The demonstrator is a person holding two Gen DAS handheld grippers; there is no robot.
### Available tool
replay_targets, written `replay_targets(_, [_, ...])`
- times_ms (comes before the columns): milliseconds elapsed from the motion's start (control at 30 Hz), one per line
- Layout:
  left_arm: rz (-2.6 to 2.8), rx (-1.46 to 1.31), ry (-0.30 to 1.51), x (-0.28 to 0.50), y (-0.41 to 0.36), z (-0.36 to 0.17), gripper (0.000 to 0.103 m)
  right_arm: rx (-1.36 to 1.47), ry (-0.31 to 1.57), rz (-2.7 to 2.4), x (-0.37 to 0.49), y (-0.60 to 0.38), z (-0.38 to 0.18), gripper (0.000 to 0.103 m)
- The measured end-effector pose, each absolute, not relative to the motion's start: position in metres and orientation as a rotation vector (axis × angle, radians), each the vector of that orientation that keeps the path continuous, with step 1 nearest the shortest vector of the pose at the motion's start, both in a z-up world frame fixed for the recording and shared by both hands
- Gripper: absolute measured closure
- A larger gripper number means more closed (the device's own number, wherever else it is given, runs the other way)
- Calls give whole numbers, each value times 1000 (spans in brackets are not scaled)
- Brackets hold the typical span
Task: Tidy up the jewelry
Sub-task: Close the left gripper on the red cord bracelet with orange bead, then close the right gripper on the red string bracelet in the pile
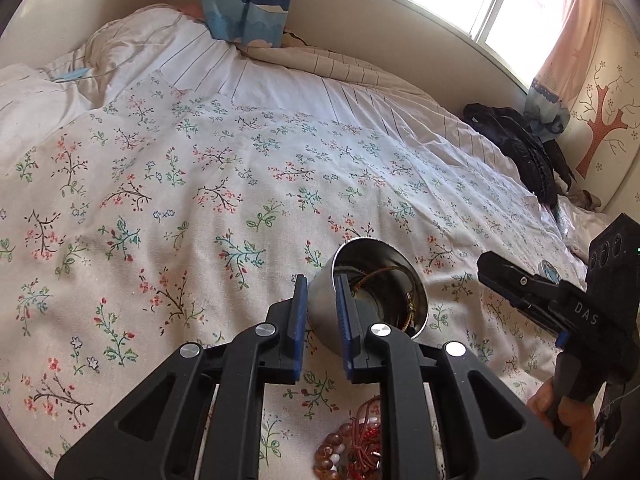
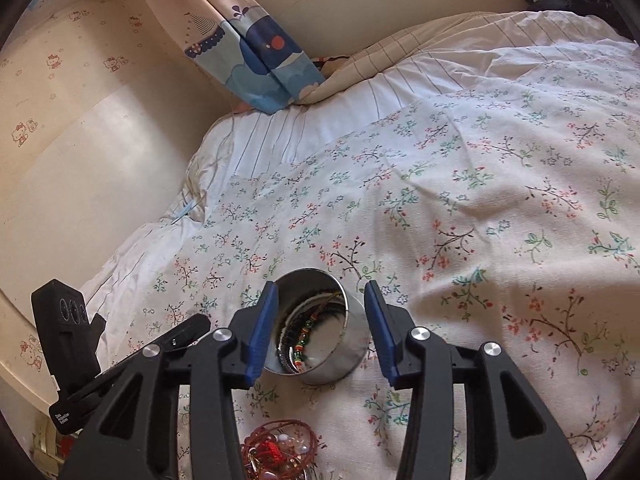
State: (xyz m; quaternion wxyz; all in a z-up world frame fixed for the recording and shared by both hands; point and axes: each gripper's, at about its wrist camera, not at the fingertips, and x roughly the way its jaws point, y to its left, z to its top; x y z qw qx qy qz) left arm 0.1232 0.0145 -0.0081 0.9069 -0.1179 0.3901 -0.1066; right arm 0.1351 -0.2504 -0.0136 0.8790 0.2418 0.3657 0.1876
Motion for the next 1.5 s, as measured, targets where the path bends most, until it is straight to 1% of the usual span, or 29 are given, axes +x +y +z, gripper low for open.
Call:
replay_targets(100, [-251, -215, 839, 112, 8, -13, 80, 490, 762, 367, 124, -255, -11, 54])
replay_targets(233, [-299, -165, 903, 99, -4, -24, 74, 479, 779, 342, 110, -259, -13, 45])
replay_targets(533, [-358, -97, 1043, 102, -25, -54, 74, 521, 784, 335, 93, -271, -16, 37])
replay_targets(833, [-408, 15, 1073, 97, -45, -65, 74, 528, 788, 335, 90, -271, -16, 33])
replay_targets(867, [-417, 29, 1072, 95, -48, -65, 75, 528, 790, 335, 90, -271, -16, 33])
replay_targets(933, [-433, 50, 1065, 91, -51, -63, 87, 527, 797, 335, 89, -271, -18, 32])
replay_targets(967, [-435, 56, 1059, 90, -52, -61, 95, 526, 802, 335, 89, -271, -19, 32])
replay_targets(1000, [-432, 62, 1053, 89, -52, -59, 99, 525, 807, 335, 88, -271, -20, 32])
replay_targets(1100, [-410, 7, 1010, 87, -42, -48, 99, 519, 825, 336, 84, -269, -23, 32])
replay_targets(1267, [-435, -246, 862, 82, -4, -14, 99, 496, 877, 357, 78, -261, -33, 32])
replay_targets(1500, [-420, -373, 761, 75, 22, 1, 99, 403, 945, 463, 75, -228, -42, 32])
